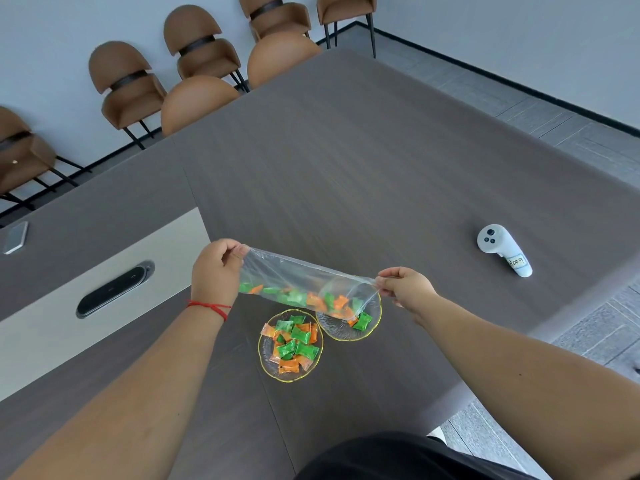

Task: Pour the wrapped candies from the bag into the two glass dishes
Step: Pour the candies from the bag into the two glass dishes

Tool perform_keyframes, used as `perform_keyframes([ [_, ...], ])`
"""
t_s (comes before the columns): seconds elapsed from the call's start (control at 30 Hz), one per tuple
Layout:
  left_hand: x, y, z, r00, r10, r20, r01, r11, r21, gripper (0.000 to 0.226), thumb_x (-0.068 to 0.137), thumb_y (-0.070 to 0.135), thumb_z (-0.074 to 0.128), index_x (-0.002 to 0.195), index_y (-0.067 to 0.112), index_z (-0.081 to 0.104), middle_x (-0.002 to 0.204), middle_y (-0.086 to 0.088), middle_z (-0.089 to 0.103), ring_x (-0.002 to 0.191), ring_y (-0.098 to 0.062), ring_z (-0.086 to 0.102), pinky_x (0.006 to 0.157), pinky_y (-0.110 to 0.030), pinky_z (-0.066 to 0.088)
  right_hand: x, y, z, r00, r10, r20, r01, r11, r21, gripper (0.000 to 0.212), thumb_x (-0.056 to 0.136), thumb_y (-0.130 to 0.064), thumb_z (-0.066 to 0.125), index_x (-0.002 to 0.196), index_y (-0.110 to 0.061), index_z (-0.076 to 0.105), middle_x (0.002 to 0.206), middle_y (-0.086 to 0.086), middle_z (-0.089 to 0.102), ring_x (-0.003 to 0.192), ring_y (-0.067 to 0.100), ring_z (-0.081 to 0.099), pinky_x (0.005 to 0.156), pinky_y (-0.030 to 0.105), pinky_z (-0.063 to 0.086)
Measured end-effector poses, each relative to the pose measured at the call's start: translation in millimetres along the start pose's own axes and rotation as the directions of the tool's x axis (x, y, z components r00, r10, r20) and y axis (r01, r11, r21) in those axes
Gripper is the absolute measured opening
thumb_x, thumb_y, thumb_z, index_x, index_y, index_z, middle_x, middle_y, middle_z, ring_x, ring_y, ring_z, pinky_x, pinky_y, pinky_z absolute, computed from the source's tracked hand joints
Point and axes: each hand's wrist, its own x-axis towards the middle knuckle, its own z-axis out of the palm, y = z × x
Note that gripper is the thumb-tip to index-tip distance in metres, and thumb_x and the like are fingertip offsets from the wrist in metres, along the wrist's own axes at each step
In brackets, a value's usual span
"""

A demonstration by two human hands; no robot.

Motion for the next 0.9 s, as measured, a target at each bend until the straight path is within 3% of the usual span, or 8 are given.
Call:
perform_keyframes([
  [0.33,7.9,15.9,5.3,0.998,0.062,0.027,-0.062,0.998,0.013,0.019,0.091,0.023,0.055,0.082,0.008,0.062,0.08,-0.009,0.064,0.079,-0.026,0.058,0.073,-0.029,0.04,0.1,3.3,-7.1,0.999,0.036,-0.014,-0.036,0.999,-0.017,0.011,0.088,-0.007,0.066,0.089,-0.016,0.06,0.085,0.001,0.067,0.067,0.014,0.059,0.033,0.009,0.034],
  [0.53,7.6,24.6,6.8,0.997,0.071,0.035,-0.073,0.997,0.03,0.023,0.093,0.025,0.052,0.086,0.007,0.065,0.08,-0.005,0.063,0.079,-0.023,0.058,0.072,-0.029,0.041,-0.2,5.5,-9.9,0.999,0.053,-0.002,-0.053,0.997,-0.054,0.011,0.088,-0.009,0.065,0.096,-0.015,0.061,0.087,-0.002,0.069,0.066,0.011,0.061,0.047,0.019,0.036],
  [0.9,6.4,48.5,6.0,0.994,0.108,0.01,-0.108,0.994,0.024,0.02,0.093,0.026,0.053,0.089,0.01,0.065,0.079,-0.001,0.062,0.078,-0.022,0.06,0.066,-0.021,0.04,4.0,9.1,-7.6,0.995,0.1,0.015,-0.099,0.994,-0.043,0.009,0.092,-0.007,0.059,0.093,-0.017,0.058,0.089,0.003,0.068,0.064,0.01,0.062,0.05,0.021,0.035],
])
